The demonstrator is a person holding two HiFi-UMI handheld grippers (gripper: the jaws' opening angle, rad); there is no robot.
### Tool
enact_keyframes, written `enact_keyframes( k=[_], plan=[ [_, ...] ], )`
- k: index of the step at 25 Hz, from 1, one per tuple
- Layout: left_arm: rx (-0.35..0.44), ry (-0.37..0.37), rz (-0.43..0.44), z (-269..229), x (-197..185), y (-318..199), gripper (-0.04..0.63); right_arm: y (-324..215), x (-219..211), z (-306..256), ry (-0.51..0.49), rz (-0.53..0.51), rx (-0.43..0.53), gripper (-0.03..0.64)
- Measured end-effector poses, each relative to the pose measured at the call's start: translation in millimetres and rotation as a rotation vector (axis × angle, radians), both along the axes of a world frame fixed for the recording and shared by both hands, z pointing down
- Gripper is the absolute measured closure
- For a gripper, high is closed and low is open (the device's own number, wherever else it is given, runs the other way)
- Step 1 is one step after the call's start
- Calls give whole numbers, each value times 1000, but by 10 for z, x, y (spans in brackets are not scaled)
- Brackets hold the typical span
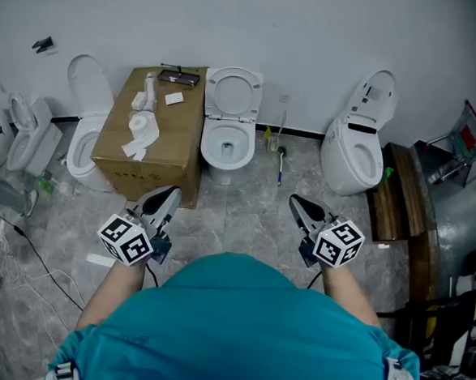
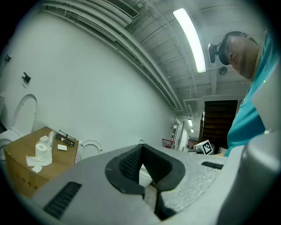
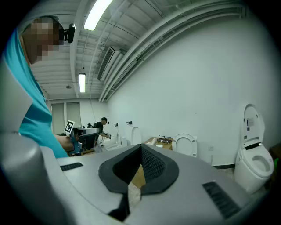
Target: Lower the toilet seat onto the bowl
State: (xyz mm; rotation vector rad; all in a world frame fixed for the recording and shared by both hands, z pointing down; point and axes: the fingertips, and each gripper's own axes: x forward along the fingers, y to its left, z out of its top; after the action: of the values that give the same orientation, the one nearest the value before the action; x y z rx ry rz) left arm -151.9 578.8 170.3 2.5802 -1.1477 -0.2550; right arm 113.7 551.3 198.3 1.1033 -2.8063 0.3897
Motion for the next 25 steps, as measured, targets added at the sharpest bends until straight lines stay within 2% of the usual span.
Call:
enact_keyframes(
  k=[10, 16, 20, 25],
  plan=[
    [0, -2, 8, 4, 112, -59, 592, -49, 102, 42, -7, 5, 2, 618],
    [4, -9, 8, -36, 326, -103, 592, -77, 275, 13, -34, 1, -16, 618],
    [13, -1, 7, -84, 590, -149, 592, -68, 528, -44, -36, -12, -10, 617],
    [13, 22, 21, -55, 1129, -201, 592, -26, 1041, -46, -8, -14, -1, 617]
  ],
)
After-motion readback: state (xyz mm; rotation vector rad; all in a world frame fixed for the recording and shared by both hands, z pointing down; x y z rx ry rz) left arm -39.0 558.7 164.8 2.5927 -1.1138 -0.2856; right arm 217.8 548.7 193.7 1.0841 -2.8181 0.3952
